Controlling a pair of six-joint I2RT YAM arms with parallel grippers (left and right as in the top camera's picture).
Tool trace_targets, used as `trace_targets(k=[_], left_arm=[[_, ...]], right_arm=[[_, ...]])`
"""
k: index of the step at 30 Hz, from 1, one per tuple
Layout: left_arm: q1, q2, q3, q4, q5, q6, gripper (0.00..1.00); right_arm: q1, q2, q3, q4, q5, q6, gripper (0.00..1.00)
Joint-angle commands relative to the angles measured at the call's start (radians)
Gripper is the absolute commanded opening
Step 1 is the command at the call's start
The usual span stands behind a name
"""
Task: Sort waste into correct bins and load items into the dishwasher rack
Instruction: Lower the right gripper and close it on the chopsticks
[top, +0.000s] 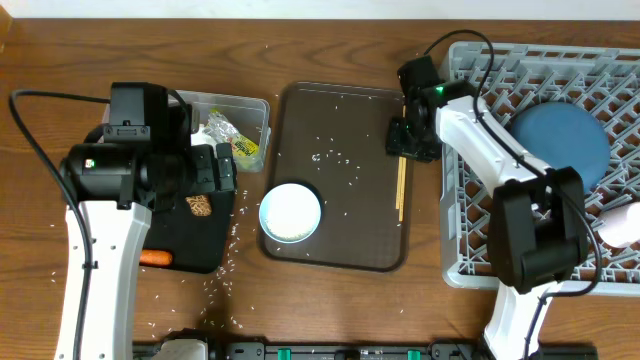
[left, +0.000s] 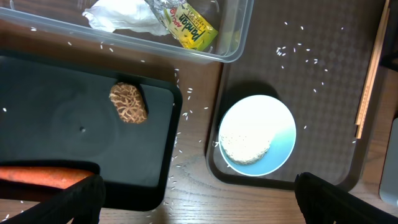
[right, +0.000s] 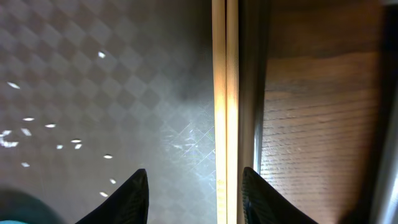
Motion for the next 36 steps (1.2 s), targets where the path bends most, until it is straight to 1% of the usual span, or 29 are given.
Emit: trace_targets(k=[1, 6, 10, 16, 22, 26, 28, 32, 36], left_arm=[[0.005, 0.001, 0.013, -0.003, -0.012, -0.005, 0.98], [0.005, 0.001, 0.013, -0.003, -0.012, -0.005, 0.98], [0.005, 0.001, 0.013, -0.003, -0.012, -0.005, 0.98], [0.005, 0.001, 0.013, -0.003, -0.012, -0.005, 0.98], [0.005, 0.001, 0.013, -0.003, -0.012, -0.005, 0.98], [0.005, 0.001, 0.013, -0.003, -0.012, -0.005, 0.98], [0.005, 0.001, 0.013, -0.003, -0.012, -0.005, 0.98], [0.005, 0.001, 0.013, -0.003, -0.012, -0.005, 0.98], [0.005, 0.001, 0.013, -0.003, -0.012, -0.005, 0.98]], right_arm=[[0.012, 0.026, -0.002, 0.006, -0.018, -0.021, 0.4], [0.012, 0.063, -0.002, 0.01, 0.038, 0.012, 0.39], [0.012, 0.094, -0.003, 0.045, 0.018, 0.003, 0.38], [0.026, 0.108, -0.003, 0.055, 0.011, 0.001, 0.36], [0.043, 0.106, -0.004, 0.066, 0.026, -0.05, 0.31], [0.042, 0.083, 0.027, 0.015, 0.027, -0.094, 0.31], [0.042, 0.053, 0.043, -0.009, 0.023, -0.093, 0.32], [0.052, 0.005, 0.043, -0.011, 0.017, -0.093, 0.36], [0.056, 0.011, 0.036, 0.0, 0.017, -0.106, 0.36]])
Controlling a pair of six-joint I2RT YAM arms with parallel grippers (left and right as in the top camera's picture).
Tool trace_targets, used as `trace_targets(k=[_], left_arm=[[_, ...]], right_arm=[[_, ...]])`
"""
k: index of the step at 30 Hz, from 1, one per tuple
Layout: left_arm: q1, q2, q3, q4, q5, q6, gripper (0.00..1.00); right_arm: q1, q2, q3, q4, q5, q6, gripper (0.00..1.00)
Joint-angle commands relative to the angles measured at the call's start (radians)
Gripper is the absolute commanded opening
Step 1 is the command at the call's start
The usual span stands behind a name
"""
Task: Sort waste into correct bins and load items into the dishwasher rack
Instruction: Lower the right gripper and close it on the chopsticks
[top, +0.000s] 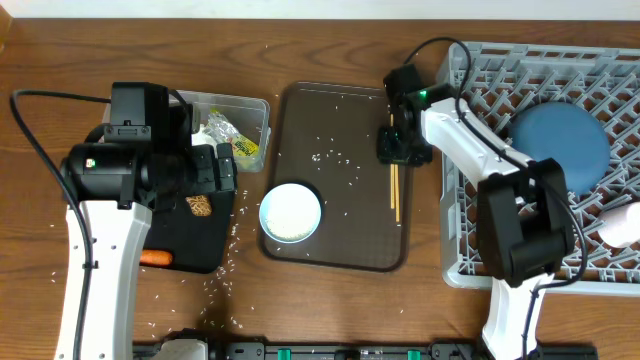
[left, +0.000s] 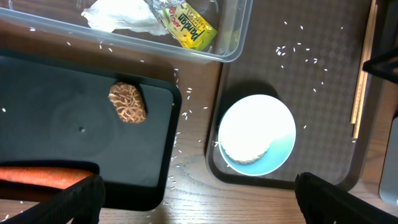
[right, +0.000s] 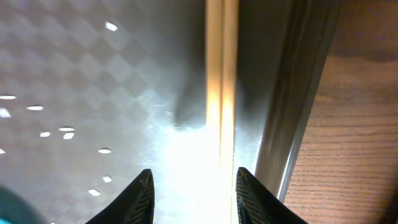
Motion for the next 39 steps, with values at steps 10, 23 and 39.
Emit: trace_targets(k=[10, 23, 39], left_arm=[[0.005, 0.001, 0.013, -0.003, -0.012, -0.005, 0.98], [0.005, 0.001, 0.013, -0.003, -0.012, -0.005, 0.98], [0.005, 0.001, 0.013, -0.003, -0.012, -0.005, 0.98]], right_arm=[[0.023, -0.014, -0.032, 0.069, 0.049, -0.034, 0.36], [0.027, 0.015, -0.056, 0.091, 0.055, -0.034, 0.36], [0.039, 0.036, -0.076, 0.122, 0.029, -0.057, 0.33]])
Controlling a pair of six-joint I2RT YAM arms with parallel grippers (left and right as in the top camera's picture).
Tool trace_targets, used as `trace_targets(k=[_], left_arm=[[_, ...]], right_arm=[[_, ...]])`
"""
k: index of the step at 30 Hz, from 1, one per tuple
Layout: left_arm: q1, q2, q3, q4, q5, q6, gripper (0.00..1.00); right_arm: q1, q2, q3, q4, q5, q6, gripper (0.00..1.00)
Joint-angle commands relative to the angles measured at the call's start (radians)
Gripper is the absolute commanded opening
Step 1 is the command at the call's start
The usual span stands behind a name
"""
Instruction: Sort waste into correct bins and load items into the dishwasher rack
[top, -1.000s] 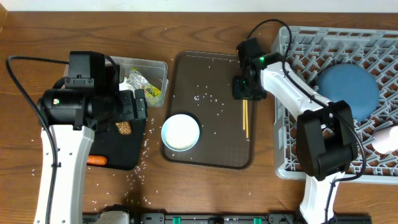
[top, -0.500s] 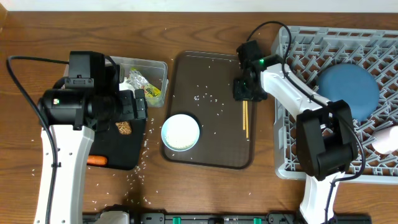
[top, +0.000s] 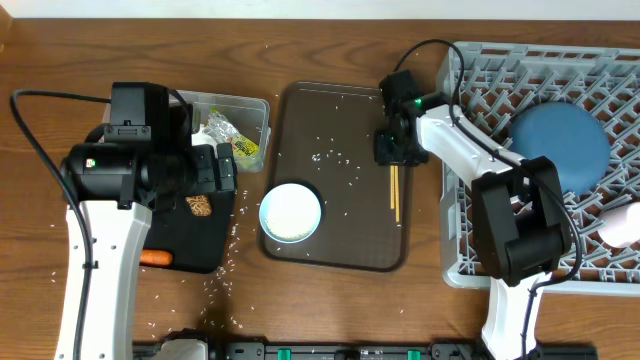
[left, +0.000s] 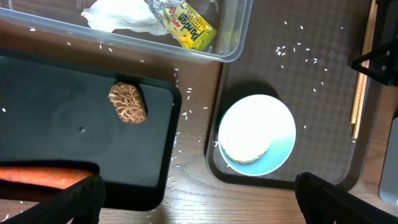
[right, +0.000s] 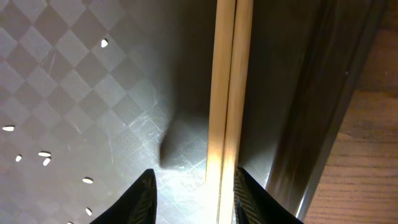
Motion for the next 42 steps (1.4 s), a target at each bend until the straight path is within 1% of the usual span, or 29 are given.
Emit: trace_targets(k=[1, 4, 11, 16, 22, 25, 30, 36, 42], left_arm=[[0.005, 0.001, 0.013, -0.003, -0.013, -0.005, 0.98], [0.005, 0.001, 0.013, -0.003, -0.013, -0.005, 0.98], [0.005, 0.001, 0.013, -0.003, -0.013, -0.005, 0.98], [0.005, 0.001, 0.013, -0.003, -0.013, -0.005, 0.98], [0.005, 0.001, 0.013, -0.003, -0.013, -0.005, 0.98], [0.005, 0.001, 0.013, -0.003, -0.013, -0.005, 0.98], [0.005, 0.001, 0.013, -0.003, -0.013, -0.005, 0.98], [0.005, 0.001, 0.013, -0.003, -0.013, -0.005, 0.98], [0.005, 0.001, 0.013, -0.003, -0.013, -0.005, 0.98]], right_arm=[[0.029, 0.015, -0.015, 0.003, -0.013, -0.019, 0.32], [0.031, 0.015, -0.016, 0.013, -0.068, -0.089, 0.33], [0.031, 0.015, -0.016, 0.014, -0.067, -0.108, 0.33], [0.031, 0.011, -0.014, 0.009, -0.071, -0.12, 0.3], [0.034, -0.058, -0.011, -0.002, -0.124, -0.19, 0.3], [0.042, -0.07, -0.012, -0.007, -0.122, -0.217, 0.31], [0.048, -0.045, -0.016, -0.003, -0.111, -0.238, 0.33], [0.048, -0.009, -0.018, -0.003, -0.048, -0.238, 0.34], [0.048, 0.026, -0.02, 0.001, -0.038, -0.238, 0.33]])
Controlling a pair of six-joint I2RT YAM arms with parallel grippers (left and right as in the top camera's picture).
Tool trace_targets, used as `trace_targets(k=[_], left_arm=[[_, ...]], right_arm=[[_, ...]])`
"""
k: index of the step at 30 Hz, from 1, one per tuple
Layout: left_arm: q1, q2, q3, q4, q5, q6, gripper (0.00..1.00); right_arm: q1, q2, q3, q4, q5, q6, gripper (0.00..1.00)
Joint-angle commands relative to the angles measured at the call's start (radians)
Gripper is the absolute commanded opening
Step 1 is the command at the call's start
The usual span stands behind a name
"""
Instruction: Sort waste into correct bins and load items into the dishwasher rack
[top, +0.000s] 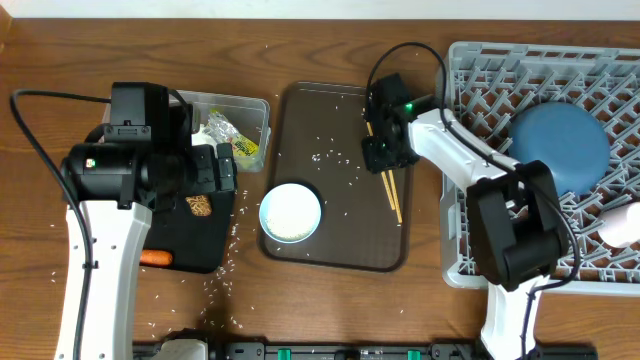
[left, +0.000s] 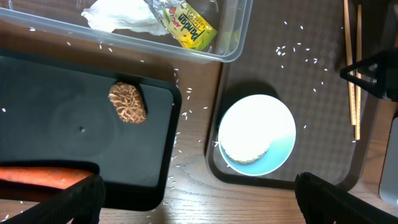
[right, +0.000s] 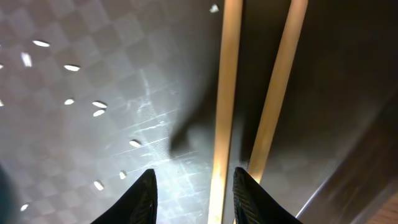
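Two wooden chopsticks (top: 386, 178) lie slanted and spread apart on the brown tray (top: 330, 245). My right gripper (top: 384, 150) stands low over them and is open. In the right wrist view its fingertips straddle the left chopstick (right: 222, 93), while the other chopstick (right: 280, 87) runs past the right finger. A blue bowl of rice (top: 291, 211) sits at the tray's front left. My left gripper (left: 199, 182) hangs wide open and empty high above the bowl (left: 256, 134) and the black board (left: 62, 124). The grey dishwasher rack (top: 470, 270) stands on the right.
The rack holds a blue plate (top: 560, 140) and a white cup (top: 622, 226). A clear bin (top: 252, 104) holds a yellow wrapper (left: 189, 26) and white paper. On the black board lie a mushroom (left: 128, 102) and a carrot (left: 43, 176). Rice grains are scattered about.
The chopsticks lay together and parallel near the tray's right side; now they are spread apart, slanted and further left. My right gripper has shifted left with them. The left arm is unchanged.
My right gripper was open over the paired chopsticks against the tray's right rim. Then the pair lay a little further in from the rim, still together, with the gripper over their upper end. Now they are split and slanted toward the tray's middle. The left arm never moved.
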Motion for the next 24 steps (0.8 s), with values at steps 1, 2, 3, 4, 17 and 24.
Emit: trace_targets(k=[1, 2, 3, 4, 17, 24], left_arm=[[0.005, 0.001, 0.013, -0.003, -0.012, -0.005, 0.98], [0.005, 0.001, 0.013, -0.003, -0.012, -0.005, 0.98], [0.005, 0.001, 0.013, -0.003, -0.012, -0.005, 0.98], [0.005, 0.001, 0.013, -0.003, -0.012, -0.005, 0.98], [0.005, 0.001, 0.013, -0.003, -0.012, -0.005, 0.98], [0.005, 0.001, 0.013, -0.003, -0.012, -0.005, 0.98]], right_arm=[[0.006, 0.044, -0.011, 0.001, 0.019, -0.018, 0.31], [0.009, 0.05, -0.011, 0.0, 0.019, -0.018, 0.28], [0.012, 0.055, -0.011, -0.001, 0.019, -0.018, 0.24], [0.016, 0.059, -0.011, -0.001, 0.019, -0.018, 0.18], [0.014, -0.127, 0.083, -0.119, -0.001, 0.063, 0.01], [-0.066, -0.37, 0.083, -0.159, 0.001, 0.116, 0.01]])
